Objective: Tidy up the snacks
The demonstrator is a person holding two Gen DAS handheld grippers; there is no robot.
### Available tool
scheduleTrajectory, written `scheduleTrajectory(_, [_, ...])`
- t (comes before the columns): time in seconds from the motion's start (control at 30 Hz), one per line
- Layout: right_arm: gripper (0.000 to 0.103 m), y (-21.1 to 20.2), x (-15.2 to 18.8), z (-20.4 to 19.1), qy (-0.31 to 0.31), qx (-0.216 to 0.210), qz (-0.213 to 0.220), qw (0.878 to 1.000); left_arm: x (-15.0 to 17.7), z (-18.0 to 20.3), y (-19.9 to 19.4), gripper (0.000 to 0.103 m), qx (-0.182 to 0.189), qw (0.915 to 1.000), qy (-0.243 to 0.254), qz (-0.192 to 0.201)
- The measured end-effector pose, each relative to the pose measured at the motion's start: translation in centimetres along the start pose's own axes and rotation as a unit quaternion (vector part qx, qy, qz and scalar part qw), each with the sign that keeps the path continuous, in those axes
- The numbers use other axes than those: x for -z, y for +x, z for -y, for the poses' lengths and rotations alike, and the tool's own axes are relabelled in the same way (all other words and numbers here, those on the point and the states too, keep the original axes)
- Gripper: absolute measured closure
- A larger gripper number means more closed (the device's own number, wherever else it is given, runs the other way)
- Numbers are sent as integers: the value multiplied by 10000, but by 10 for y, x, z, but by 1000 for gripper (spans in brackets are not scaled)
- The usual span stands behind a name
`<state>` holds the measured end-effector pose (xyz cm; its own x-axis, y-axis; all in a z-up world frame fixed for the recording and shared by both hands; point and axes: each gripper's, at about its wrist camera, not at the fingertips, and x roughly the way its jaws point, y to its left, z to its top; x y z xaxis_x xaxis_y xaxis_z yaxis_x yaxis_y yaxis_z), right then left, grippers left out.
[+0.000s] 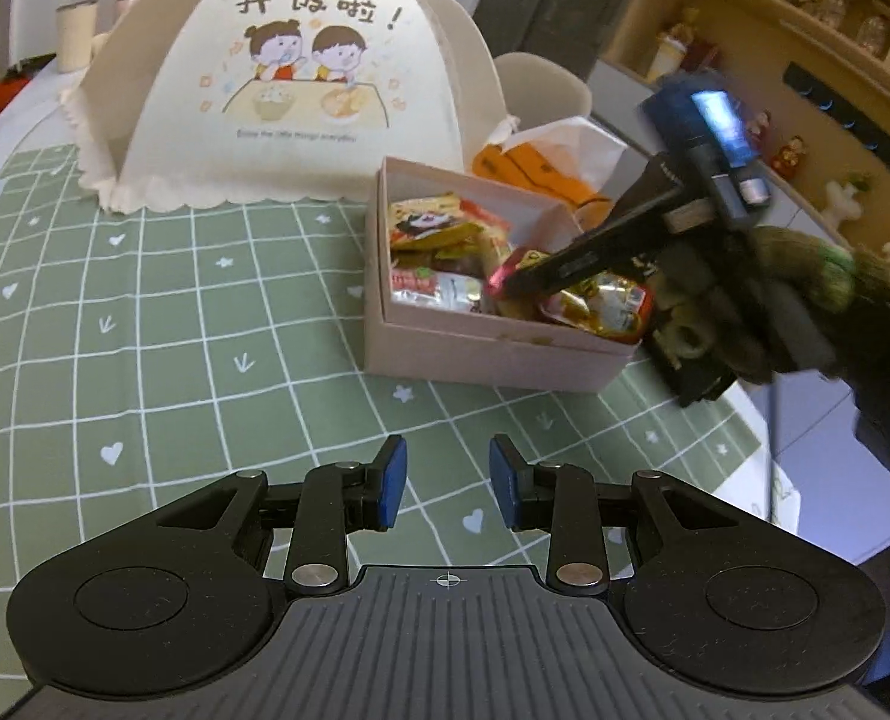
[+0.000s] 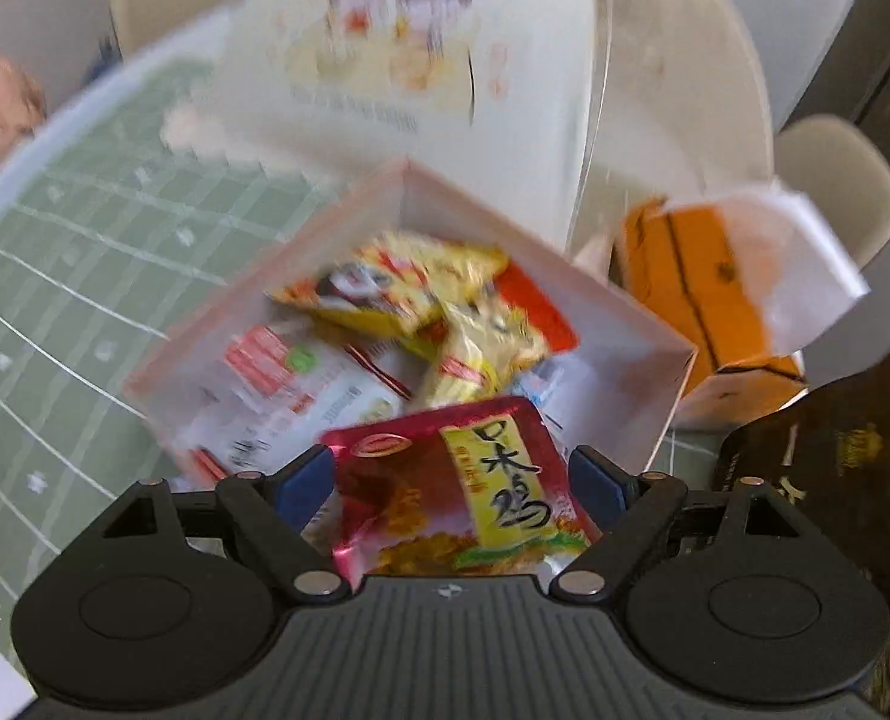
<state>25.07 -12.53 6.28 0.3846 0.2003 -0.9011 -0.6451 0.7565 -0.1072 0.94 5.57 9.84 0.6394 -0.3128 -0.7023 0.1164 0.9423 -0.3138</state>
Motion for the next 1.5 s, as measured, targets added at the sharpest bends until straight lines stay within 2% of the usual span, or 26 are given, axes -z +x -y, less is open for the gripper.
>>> scheduleTrajectory(0.07, [14, 10, -1, -2, -81, 65, -168, 9998, -1, -6, -3, 69, 11, 10000, -89, 1])
scheduleTrajectory(0.17, [14, 12, 5, -1, 54, -65, -302, 9995, -2, -17, -5, 69, -32, 9998, -210, 2])
scheduleTrajectory(0.33, [13, 7, 18, 2, -232, 8, -398, 9989, -3, -33, 4, 69, -23, 9989, -470, -71])
scheduleTrajectory(0.43, [15, 8, 16, 4, -124, 30, -388, 9992, -5, -34, 9, 69, 88, 9987, -479, -132])
scheduleTrajectory(0.5, [30, 7, 12, 6, 124, 179, -291, 9993, -5, -32, 10, 69, 172, 9989, -416, -162])
scheduleTrajectory(0.53, [48, 5, 8, 8, 267, 203, -253, 9991, -6, -31, 10, 69, 191, 9989, -391, -174])
scheduleTrajectory(0.57, [56, 1, 3, 12, 442, 189, -220, 9986, -6, -32, 10, 69, 190, 9989, -378, -180])
scheduleTrajectory(0.63, [78, -13, -7, 25, 900, -118, -96, 9958, -6, -35, 10, 69, 154, 9989, -403, -190])
scheduleTrajectory(0.7, [82, -31, -15, 35, 1197, -608, 107, 9909, -6, -40, 11, 69, 119, 9986, -481, -204])
scheduleTrajectory(0.73, [84, -39, -19, 37, 1230, -692, 208, 9898, -5, -42, 11, 69, 105, 9983, -526, -213])
scheduleTrajectory(0.83, [84, -61, -25, 37, 1156, -721, 469, 9896, -3, -45, 12, 69, 87, 9979, -596, -248])
scheduleTrajectory(0.93, [82, -71, -18, 39, 1127, -441, 591, 9909, 1, -47, 12, 69, 82, 9976, -634, -262])
scheduleTrajectory(1.0, [77, -66, -10, 43, 1142, -184, 496, 9920, 2, -48, 13, 69, 66, 9972, -681, -290])
scheduleTrajectory(1.03, [68, -60, -5, 46, 1217, -99, 393, 9917, 3, -48, 14, 69, 62, 9971, -696, -306])
scheduleTrajectory(1.1, [59, -47, 3, 50, 1444, 29, 271, 9891, 3, -46, 16, 69, 80, 9971, -681, -327])
scheduleTrajectory(1.2, [61, -29, 17, 47, 1757, 195, 363, 9836, 5, -40, 22, 69, 84, 9977, -571, -363])
scheduleTrajectory(1.33, [60, -32, 43, 31, 2107, -170, 887, 9734, 15, -30, 36, 69, -148, 9987, -195, -450])
scheduleTrajectory(1.43, [59, -58, 68, 12, 2269, 168, 1500, 9622, 24, -30, 44, 69, -407, 9979, -91, -496])
scheduleTrajectory(1.47, [56, -66, 77, 6, 2324, 318, 1654, 9579, 26, -30, 46, 69, -485, 9977, -72, -477])
scheduleTrajectory(1.5, [45, -74, 87, 1, 2395, 374, 1775, 9538, 29, -29, 47, 69, -575, 9975, -19, -419])
